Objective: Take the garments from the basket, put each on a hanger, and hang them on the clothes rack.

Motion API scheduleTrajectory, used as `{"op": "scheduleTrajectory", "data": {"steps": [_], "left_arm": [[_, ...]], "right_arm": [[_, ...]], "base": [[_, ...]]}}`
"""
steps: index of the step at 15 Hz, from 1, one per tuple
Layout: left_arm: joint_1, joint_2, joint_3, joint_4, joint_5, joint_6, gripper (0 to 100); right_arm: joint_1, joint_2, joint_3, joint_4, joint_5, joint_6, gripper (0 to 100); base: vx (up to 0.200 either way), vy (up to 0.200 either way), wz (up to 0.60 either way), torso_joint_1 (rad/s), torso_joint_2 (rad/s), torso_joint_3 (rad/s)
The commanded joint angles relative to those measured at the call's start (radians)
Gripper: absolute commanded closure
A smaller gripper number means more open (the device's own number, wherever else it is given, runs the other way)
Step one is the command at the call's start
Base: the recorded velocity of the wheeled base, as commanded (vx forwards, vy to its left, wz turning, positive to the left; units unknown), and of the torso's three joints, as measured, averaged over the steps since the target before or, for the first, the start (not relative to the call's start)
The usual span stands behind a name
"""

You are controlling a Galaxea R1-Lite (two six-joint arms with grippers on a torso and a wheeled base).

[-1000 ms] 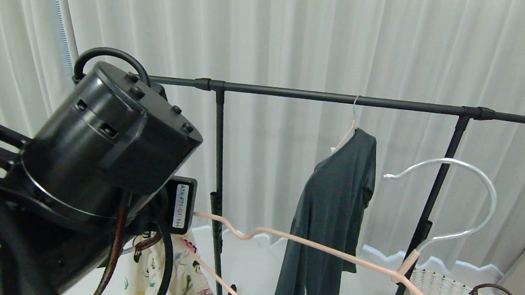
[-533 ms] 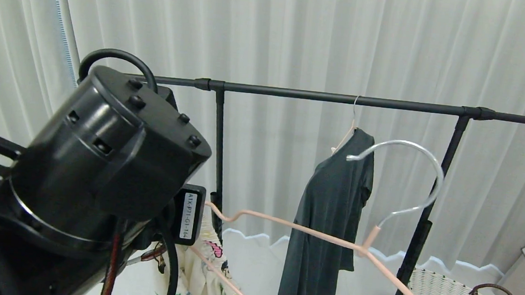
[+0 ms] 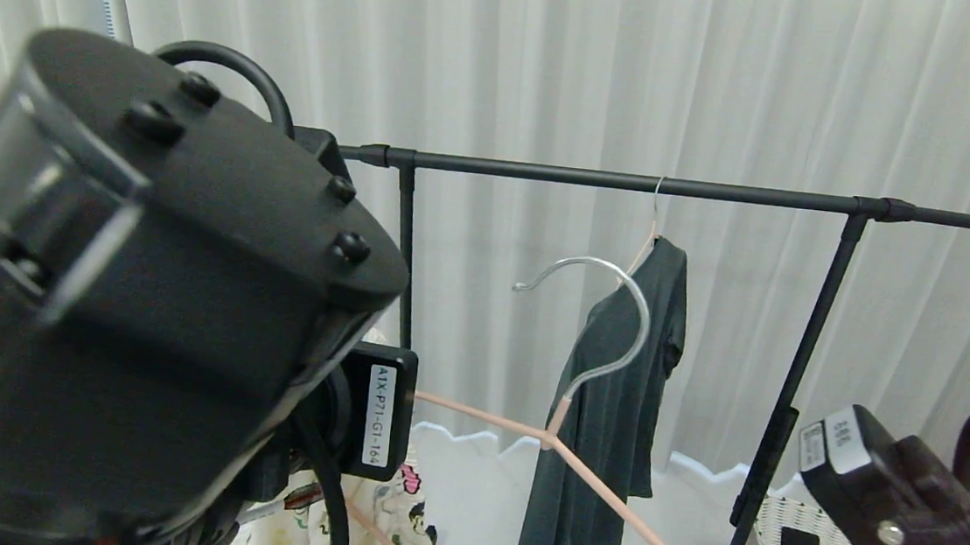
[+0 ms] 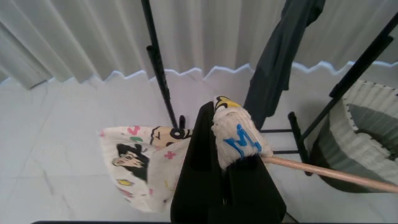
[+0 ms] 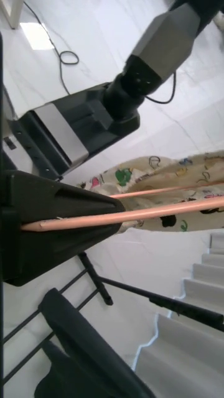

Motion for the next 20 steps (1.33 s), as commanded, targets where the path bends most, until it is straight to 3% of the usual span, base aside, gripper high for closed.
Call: {"op": "scheduleTrajectory", "data": {"steps": [1, 8, 20], "left_arm": [[-0.014, -0.003, -0.012, -0.001, -0.005, -0.01, 100], [-0.046, -0.006, -0.058, -0.045, -0.014, -0.016, 100], [-0.057, -0.026, -0.007, -0.074, 0.001, -0.016, 100]], "right_arm": [[0.001, 0.077, -0.005, -0.03, -0.002, 0.0, 100], [0.024, 0.228, -0.05, -0.191, -0.047, 0.001, 100], [-0.024, 0.188, -0.085, -0.194, -0.099, 0.057, 100]], "base": [[0.0, 0.0, 0.0, 0.0, 0.0, 0.0], [0.0, 0.0, 0.0, 0.0, 0.0, 0.0], [0.0, 0.0, 0.0, 0.0, 0.0, 0.0]]}}
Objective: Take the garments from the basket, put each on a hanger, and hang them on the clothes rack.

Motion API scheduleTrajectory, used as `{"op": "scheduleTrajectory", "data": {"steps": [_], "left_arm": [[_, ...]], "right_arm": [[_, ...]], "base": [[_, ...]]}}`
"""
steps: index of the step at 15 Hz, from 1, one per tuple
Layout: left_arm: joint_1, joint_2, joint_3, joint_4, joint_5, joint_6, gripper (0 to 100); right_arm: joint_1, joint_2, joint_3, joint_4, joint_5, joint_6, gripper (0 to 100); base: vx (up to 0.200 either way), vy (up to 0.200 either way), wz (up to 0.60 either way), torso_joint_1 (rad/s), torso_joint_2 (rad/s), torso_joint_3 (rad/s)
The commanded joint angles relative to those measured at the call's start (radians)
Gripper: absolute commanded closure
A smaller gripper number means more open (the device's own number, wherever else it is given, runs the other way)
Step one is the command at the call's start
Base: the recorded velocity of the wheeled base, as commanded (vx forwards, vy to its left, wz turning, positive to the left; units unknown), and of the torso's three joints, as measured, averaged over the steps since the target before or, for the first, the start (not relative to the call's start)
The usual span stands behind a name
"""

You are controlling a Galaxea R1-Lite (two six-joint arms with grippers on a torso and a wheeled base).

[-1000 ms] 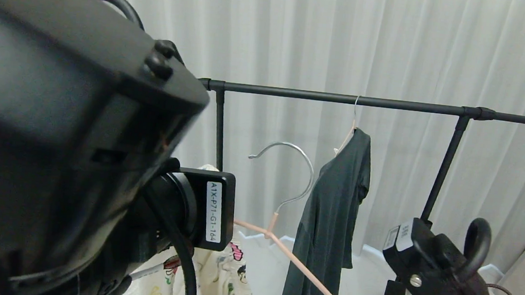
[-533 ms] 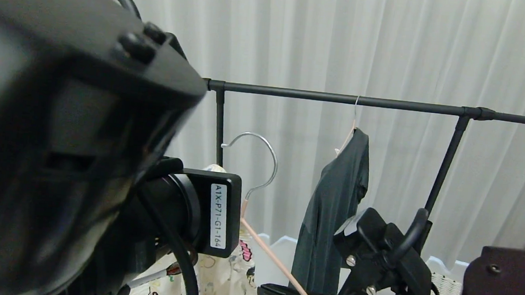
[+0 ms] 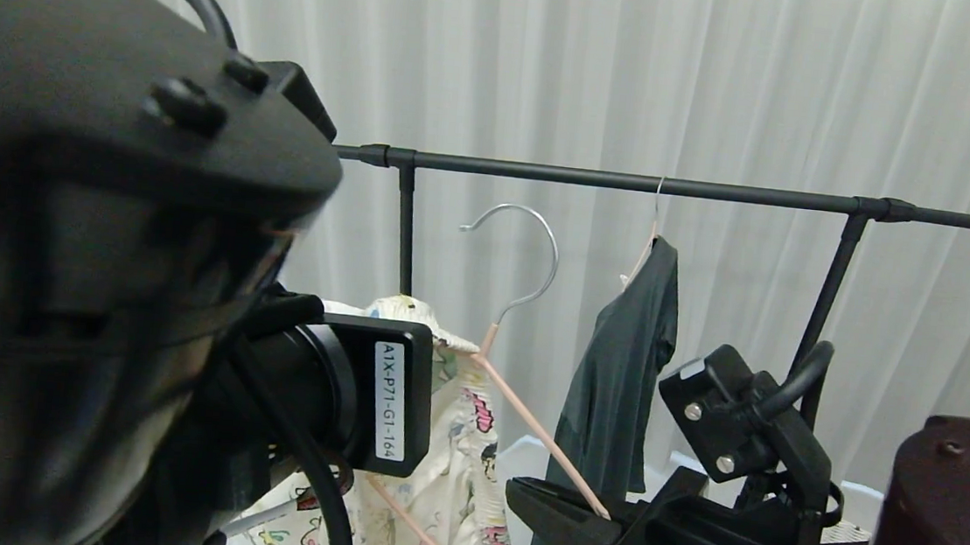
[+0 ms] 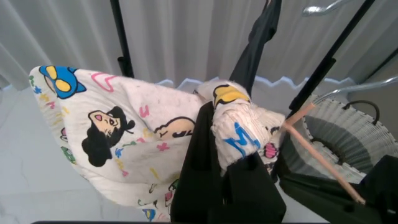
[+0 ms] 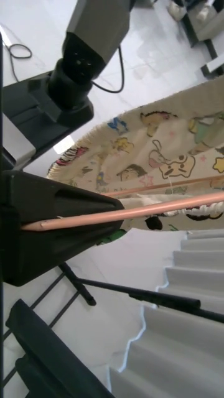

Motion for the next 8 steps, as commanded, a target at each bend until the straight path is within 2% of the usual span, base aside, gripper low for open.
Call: {"op": "scheduleTrajectory", "data": {"steps": [1, 2, 3, 8], "left_arm": [[-0.002, -0.005, 0.007, -0.001, 0.001, -0.001, 100], [-0.004, -0.007, 0.007, -0.001, 0.001, -0.002, 100], [-0.004, -0.007, 0.007, -0.001, 0.003, -0.004, 0], [-0.004, -0.018, 0.018, -0.006, 0.004, -0.002, 0]], "right_arm": [[-0.001, -0.023, 0.0, 0.0, -0.009, 0.0, 100], [-0.001, -0.028, 0.0, 0.0, -0.012, 0.0, 100], [-0.001, -0.034, 0.001, 0.0, -0.016, 0.0, 100], [-0.003, -0.06, 0.001, -0.013, -0.038, -0.017, 100]], "base": [[0.0, 0.0, 0.0, 0.0, 0.0, 0.0], [0.0, 0.0, 0.0, 0.0, 0.0, 0.0], [0.0, 0.0, 0.0, 0.0, 0.0, 0.0], [0.0, 0.0, 0.0, 0.0, 0.0, 0.0]]}}
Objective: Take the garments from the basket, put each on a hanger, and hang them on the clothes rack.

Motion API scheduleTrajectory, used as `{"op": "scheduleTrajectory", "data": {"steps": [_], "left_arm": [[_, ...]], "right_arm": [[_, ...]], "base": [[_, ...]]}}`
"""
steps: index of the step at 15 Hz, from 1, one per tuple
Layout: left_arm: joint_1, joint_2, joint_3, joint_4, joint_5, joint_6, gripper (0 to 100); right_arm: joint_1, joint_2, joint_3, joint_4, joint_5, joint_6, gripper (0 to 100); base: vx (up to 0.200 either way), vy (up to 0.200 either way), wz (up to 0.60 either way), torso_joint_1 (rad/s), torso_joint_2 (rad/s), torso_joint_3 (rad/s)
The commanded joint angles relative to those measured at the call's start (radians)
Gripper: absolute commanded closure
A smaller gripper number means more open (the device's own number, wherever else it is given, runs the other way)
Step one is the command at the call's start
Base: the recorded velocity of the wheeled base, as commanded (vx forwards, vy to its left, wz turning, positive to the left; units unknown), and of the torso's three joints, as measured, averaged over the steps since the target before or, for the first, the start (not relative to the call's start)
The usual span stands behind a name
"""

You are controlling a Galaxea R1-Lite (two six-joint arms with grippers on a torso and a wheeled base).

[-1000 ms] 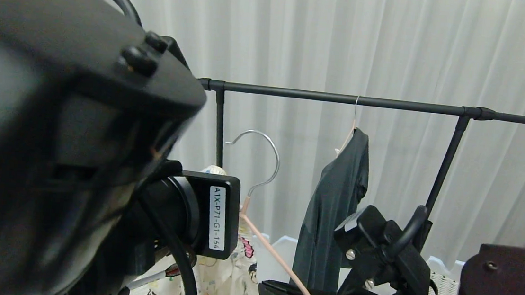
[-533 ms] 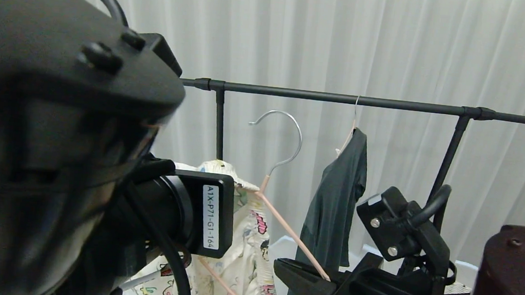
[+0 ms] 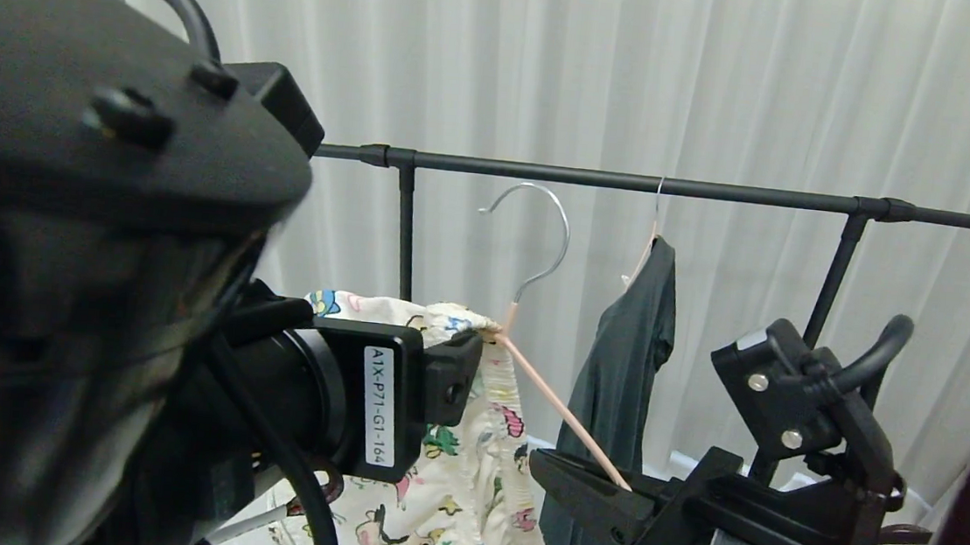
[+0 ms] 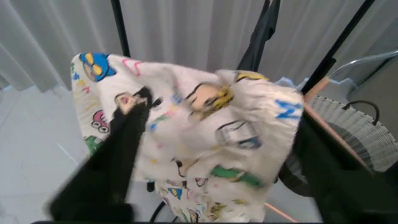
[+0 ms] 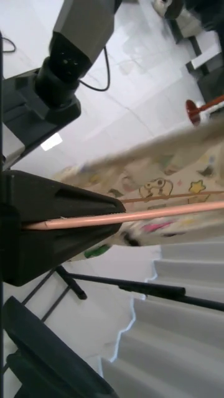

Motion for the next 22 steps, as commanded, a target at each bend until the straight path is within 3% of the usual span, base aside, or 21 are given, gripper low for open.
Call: {"op": "scheduleTrajectory", "data": {"steps": [1, 5, 10, 13, 14, 17, 18, 20, 22], "left_arm": [[0.0, -0.009, 0.008, 0.0, 0.0, 0.0, 0], [0.0, -0.052, 0.077, 0.0, 0.007, 0.003, 0], [-0.074, -0.153, 0.149, 0.0, 0.007, 0.073, 0], [-0.075, -0.258, 0.203, 0.0, -0.005, 0.253, 0], [-0.075, -0.282, 0.216, 0.0, -0.017, 0.281, 0], [-0.075, -0.402, 0.296, 0.0, -0.188, 0.431, 0], [-0.072, -0.449, 0.324, 0.0, -0.306, 0.512, 0], [-0.064, -0.477, 0.353, 0.0, -0.471, 0.603, 0], [-0.066, -0.465, 0.382, -0.023, -0.546, 0.666, 0]], "right_arm": [[0.0, -0.018, 0.002, -0.02, -0.008, -0.012, 100], [-0.028, -0.035, 0.007, -0.029, -0.011, -0.07, 100], [-0.092, -0.084, 0.027, -0.029, -0.008, -0.119, 100], [-0.092, -0.187, 0.166, -0.029, 0.011, -0.196, 100], [-0.092, -0.21, 0.197, -0.029, 0.018, -0.208, 100], [-0.079, -0.296, 0.3, -0.029, 0.089, -0.285, 100], [-0.069, -0.315, 0.321, -0.027, 0.124, -0.32, 100], [-0.027, -0.32, 0.338, -0.027, 0.144, -0.349, 100], [0.039, -0.317, 0.341, -0.023, 0.144, -0.352, 100]], "base": [[0.0, 0.0, 0.0, 0.0, 0.0, 0.0], [0.0, 0.0, 0.0, 0.0, 0.0, 0.0], [0.0, 0.0, 0.0, 0.0, 0.0, 0.0], [0.0, 0.0, 0.0, 0.0, 0.0, 0.0], [0.0, 0.0, 0.0, 0.0, 0.0, 0.0], [0.0, 0.0, 0.0, 0.0, 0.0, 0.0], [0.0, 0.0, 0.0, 0.0, 0.0, 0.0], [0.0, 0.0, 0.0, 0.0, 0.0, 0.0], [0.0, 0.0, 0.0, 0.0, 0.0, 0.0]]}}
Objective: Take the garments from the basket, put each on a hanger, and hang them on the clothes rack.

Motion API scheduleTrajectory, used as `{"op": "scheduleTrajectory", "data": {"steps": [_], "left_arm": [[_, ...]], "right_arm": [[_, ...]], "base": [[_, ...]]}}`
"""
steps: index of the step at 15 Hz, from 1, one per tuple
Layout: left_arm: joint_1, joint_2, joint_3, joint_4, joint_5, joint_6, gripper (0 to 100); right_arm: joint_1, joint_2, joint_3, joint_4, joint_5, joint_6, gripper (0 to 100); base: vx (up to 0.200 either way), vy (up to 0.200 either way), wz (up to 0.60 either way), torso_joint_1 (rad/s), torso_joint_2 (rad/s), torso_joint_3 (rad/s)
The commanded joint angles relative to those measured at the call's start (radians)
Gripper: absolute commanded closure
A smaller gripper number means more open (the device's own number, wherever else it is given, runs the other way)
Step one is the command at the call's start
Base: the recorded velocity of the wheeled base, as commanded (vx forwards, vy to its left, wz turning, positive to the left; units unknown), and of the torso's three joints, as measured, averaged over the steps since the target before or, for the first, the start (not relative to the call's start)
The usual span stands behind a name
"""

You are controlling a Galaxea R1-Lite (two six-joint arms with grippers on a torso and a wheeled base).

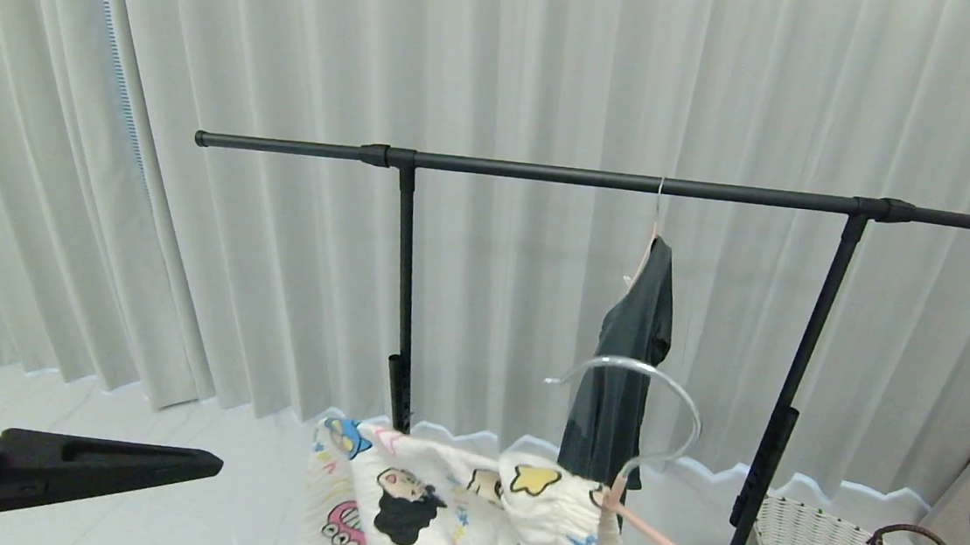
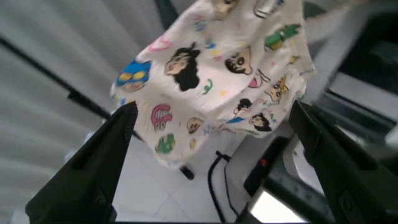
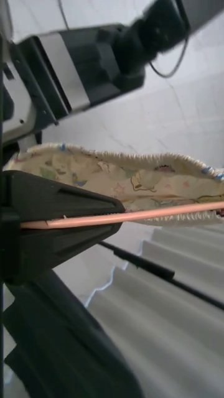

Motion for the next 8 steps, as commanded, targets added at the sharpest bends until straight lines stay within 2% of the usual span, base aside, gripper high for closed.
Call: {"op": "scheduleTrajectory", "data": {"steps": [1, 4, 8], "left_arm": [[0.003, -0.004, 0.05, -0.045, -0.032, 0.043, 0], [0.001, 0.054, 0.13, -0.206, -0.086, 0.091, 0], [0.0, 0.09, 0.186, -0.214, -0.207, 0.166, 0]], "right_arm": [[0.077, -0.009, 0.007, 0.004, 0.0, -0.003, 100], [0.17, -0.009, 0.049, 0.004, -0.003, -0.018, 100], [0.184, -0.006, 0.053, 0.004, 0.001, -0.05, 100]], "base": [[0.0, 0.0, 0.0, 0.0, 0.0, 0.0], [0.0, 0.0, 0.0, 0.0, 0.0, 0.0], [0.0, 0.0, 0.0, 0.0, 0.0, 0.0]]}}
